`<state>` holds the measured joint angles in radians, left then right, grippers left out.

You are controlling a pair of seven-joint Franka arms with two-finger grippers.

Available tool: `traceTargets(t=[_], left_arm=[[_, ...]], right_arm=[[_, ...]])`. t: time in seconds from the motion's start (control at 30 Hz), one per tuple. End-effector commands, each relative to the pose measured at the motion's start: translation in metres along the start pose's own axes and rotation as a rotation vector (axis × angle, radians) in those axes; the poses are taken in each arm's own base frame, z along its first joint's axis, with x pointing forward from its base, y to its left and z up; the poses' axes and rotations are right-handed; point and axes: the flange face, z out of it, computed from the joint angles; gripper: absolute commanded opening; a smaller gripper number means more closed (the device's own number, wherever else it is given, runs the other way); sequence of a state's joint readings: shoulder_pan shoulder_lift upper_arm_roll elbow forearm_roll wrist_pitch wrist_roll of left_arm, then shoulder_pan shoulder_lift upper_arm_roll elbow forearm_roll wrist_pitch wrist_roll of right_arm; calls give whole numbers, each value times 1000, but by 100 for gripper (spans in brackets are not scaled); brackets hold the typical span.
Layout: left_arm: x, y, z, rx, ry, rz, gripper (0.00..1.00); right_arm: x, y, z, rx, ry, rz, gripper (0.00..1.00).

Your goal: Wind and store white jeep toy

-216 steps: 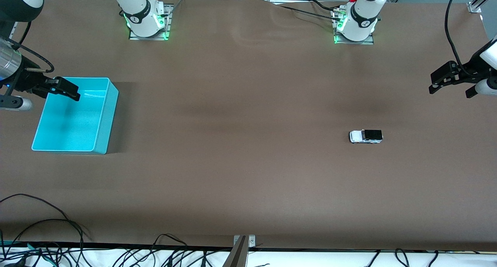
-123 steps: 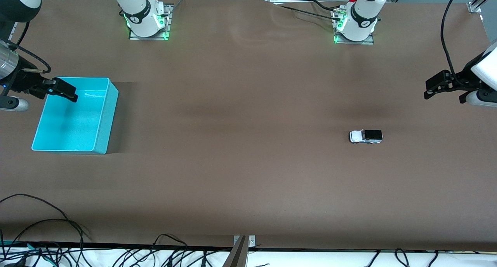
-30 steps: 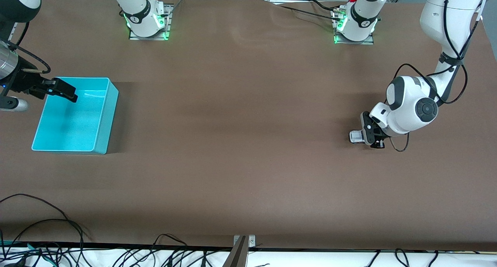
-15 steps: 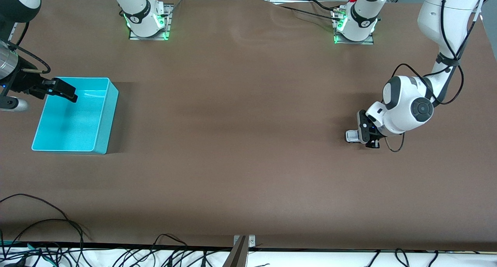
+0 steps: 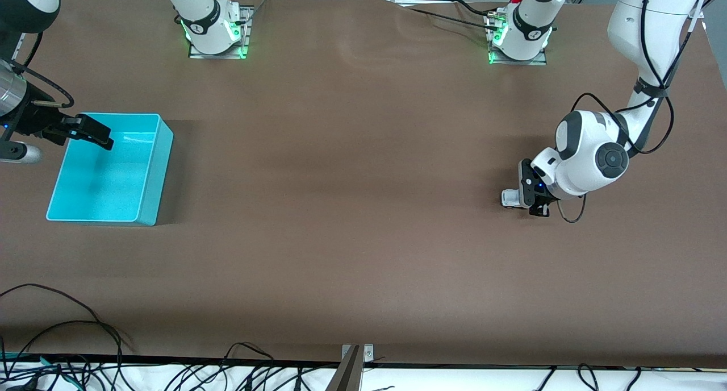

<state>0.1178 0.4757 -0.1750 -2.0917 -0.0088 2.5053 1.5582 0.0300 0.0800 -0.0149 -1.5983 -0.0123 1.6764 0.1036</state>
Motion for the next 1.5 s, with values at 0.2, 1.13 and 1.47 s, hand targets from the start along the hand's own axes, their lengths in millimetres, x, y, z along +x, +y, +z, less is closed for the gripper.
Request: traceTargets(t=[0.2,1.13,1.47], left_arm=[[-6,2,14,-17,3,60,10],[-122,17,42,-71,-33,-10,11],[-176,34,59,-95,-13,-46,13]], right_arm=[[-2,2,-1,14,5,5,100],[-3,1,-1,16,5,5,100],[-3,1,-1,16,5,5,100]])
